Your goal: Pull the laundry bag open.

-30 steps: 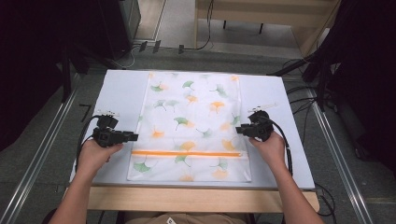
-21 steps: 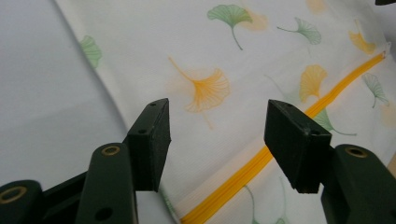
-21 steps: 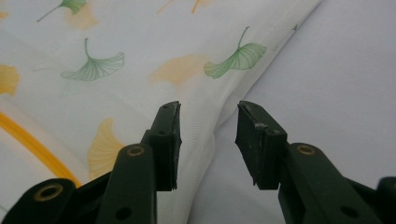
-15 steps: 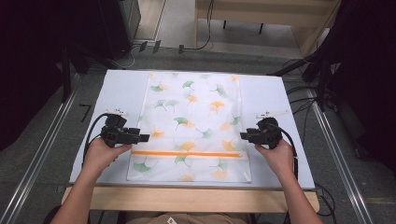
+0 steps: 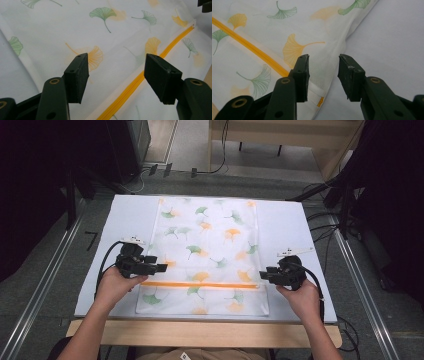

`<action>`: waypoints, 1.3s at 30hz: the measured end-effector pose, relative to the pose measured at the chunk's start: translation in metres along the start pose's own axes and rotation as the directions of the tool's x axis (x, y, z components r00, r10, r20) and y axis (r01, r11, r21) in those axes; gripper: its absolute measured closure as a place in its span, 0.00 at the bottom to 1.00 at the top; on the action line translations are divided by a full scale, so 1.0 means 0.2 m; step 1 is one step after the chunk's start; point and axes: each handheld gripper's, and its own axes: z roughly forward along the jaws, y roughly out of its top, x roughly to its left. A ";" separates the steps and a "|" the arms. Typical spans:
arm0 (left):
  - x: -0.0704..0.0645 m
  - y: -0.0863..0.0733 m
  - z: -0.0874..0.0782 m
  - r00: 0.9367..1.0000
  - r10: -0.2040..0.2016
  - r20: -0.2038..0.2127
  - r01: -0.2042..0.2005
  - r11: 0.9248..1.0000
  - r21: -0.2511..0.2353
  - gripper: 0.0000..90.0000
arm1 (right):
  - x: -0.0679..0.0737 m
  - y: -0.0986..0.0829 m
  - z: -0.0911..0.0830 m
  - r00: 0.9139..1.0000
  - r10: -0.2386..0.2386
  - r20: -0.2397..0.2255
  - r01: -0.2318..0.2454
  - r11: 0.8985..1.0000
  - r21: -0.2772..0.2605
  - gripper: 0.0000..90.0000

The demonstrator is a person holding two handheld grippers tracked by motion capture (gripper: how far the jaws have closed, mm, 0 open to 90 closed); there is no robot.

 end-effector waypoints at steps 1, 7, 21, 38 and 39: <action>0.00 0.00 0.00 1.000 -0.002 0.001 0.002 1.000 -0.002 0.41 | 0.00 0.00 0.00 1.000 -0.001 0.003 0.001 1.000 0.002 0.70; -0.02 0.02 0.04 1.000 0.014 0.016 -0.014 1.000 0.011 0.41 | -0.01 -0.02 0.01 1.000 0.007 0.004 -0.007 1.000 0.022 0.76; -0.05 0.04 0.08 0.998 0.035 0.045 -0.036 0.999 0.014 0.41 | 0.00 -0.04 0.06 0.999 0.019 -0.035 -0.016 0.995 0.100 1.00; -0.10 0.06 0.12 0.995 0.062 0.079 -0.063 0.998 0.003 0.44 | 0.04 -0.04 0.13 0.997 0.010 -0.071 0.000 0.991 0.135 1.00; -0.10 0.06 0.13 0.994 0.068 0.086 -0.068 0.998 0.000 0.44 | 0.05 -0.04 0.13 0.997 0.005 -0.073 0.005 0.991 0.135 1.00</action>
